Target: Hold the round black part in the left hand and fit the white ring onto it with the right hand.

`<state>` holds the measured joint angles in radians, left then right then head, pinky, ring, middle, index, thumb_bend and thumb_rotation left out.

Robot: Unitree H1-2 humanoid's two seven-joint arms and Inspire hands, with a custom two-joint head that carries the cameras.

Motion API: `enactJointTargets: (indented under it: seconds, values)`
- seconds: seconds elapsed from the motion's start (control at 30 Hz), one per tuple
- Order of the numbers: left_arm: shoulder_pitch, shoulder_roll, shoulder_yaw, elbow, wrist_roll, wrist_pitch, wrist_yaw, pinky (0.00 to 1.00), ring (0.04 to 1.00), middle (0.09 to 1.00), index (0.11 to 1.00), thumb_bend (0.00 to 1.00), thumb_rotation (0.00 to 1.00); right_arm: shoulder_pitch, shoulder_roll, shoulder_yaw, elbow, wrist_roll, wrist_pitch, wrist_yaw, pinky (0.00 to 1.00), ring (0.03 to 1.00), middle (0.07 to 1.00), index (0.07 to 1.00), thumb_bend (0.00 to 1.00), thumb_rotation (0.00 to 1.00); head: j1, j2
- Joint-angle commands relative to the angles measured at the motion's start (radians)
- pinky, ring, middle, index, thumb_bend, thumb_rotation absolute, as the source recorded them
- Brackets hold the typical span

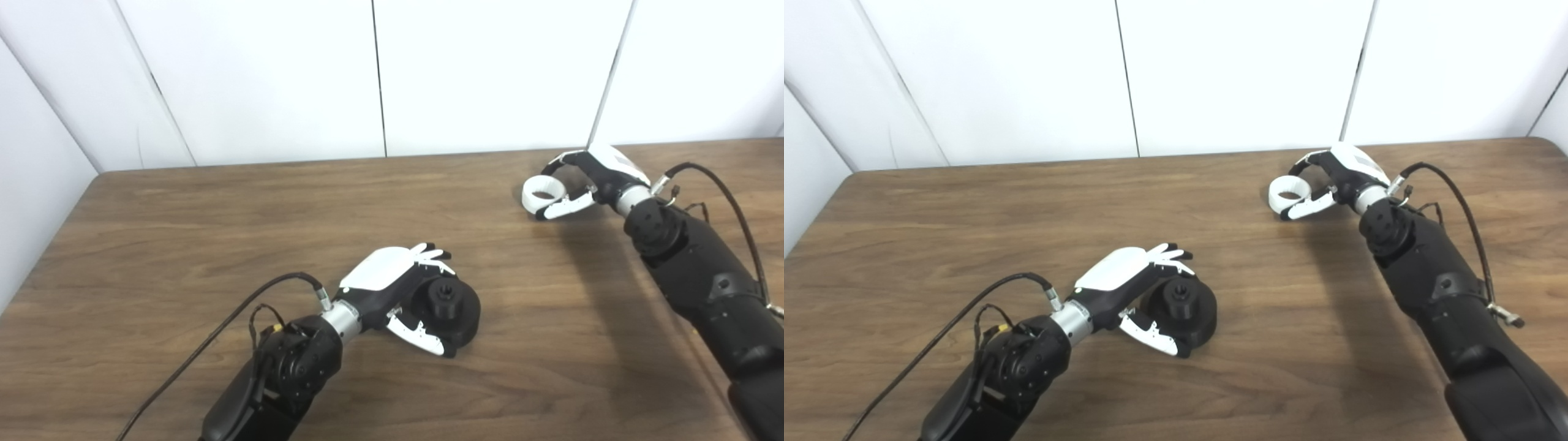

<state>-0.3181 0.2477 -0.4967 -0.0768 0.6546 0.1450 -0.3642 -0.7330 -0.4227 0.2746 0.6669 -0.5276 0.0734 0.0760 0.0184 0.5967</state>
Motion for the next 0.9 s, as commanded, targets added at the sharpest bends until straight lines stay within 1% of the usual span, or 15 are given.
enactJointTargets:
  seconds: [0.0, 0.23, 0.4, 0.87]
  values:
    - [0.001, 0.003, -0.014, 0.023, 0.003, 0.007, -0.034, 0.88, 1.000, 0.949, 0.699, 0.91, 0.34, -0.062, -0.005, -0.017, -0.023, 0.003, -0.037, -0.042, 0.89, 0.955, 0.881, 0.672, 0.80, 0.23, 0.000, 0.001]
    - [-0.002, 0.004, -0.013, 0.021, 0.004, 0.008, -0.036, 0.89, 1.000, 0.950, 0.699, 0.90, 0.33, -0.059, -0.005, -0.022, -0.019, 0.009, -0.055, -0.055, 0.87, 0.949, 0.871, 0.634, 0.79, 0.20, 0.001, 0.002]
    - [-0.003, 0.006, -0.014, 0.021, 0.008, 0.012, -0.039, 0.89, 1.000, 0.949, 0.700, 0.90, 0.33, -0.059, -0.006, -0.021, -0.024, 0.012, -0.047, -0.049, 0.88, 0.953, 0.875, 0.631, 0.79, 0.20, 0.002, 0.002]
    - [-0.001, 0.005, -0.009, 0.030, 0.006, 0.002, -0.027, 0.89, 1.000, 0.945, 0.697, 0.91, 0.34, -0.061, -0.006, -0.020, -0.015, 0.015, -0.052, -0.051, 0.87, 0.949, 0.874, 0.626, 0.80, 0.20, 0.003, 0.000]
